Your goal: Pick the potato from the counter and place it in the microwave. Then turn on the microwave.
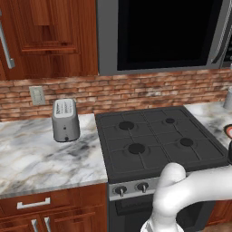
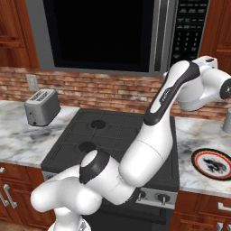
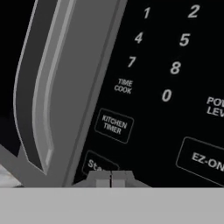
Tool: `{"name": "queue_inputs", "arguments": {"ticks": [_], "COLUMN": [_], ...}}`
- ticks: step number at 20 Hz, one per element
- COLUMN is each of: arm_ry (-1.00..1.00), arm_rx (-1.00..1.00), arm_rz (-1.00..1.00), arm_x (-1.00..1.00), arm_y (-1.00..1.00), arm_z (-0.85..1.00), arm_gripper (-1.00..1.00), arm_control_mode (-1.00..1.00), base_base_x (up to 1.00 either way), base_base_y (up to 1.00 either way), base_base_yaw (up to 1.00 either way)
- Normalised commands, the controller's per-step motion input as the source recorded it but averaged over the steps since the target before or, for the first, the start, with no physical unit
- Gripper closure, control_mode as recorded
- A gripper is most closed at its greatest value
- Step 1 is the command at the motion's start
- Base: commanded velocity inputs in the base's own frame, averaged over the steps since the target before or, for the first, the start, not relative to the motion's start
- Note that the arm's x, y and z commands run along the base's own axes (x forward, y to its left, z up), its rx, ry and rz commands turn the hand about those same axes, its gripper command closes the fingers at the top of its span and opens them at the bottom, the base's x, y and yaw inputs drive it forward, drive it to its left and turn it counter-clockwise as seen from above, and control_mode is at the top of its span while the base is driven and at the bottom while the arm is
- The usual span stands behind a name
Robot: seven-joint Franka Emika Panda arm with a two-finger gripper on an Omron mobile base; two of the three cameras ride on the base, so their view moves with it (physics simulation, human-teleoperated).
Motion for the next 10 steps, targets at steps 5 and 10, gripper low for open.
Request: {"name": "queue_inputs", "arguments": {"ticks": [5,10], "arm_ry": [0.00,0.00], "arm_rx": [-0.03,0.00], "arm_rz": [-0.04,-0.19], "arm_x": [0.00,0.00], "arm_y": [0.48,0.71], "arm_z": [-0.05,-0.07], "arm_gripper": [1.00,1.00], "arm_control_mode": [-1.00,-1.00], "base_base_x": [0.00,0.00], "base_base_y": [0.00,0.00], "base_base_yaw": [0.00,0.00]}}
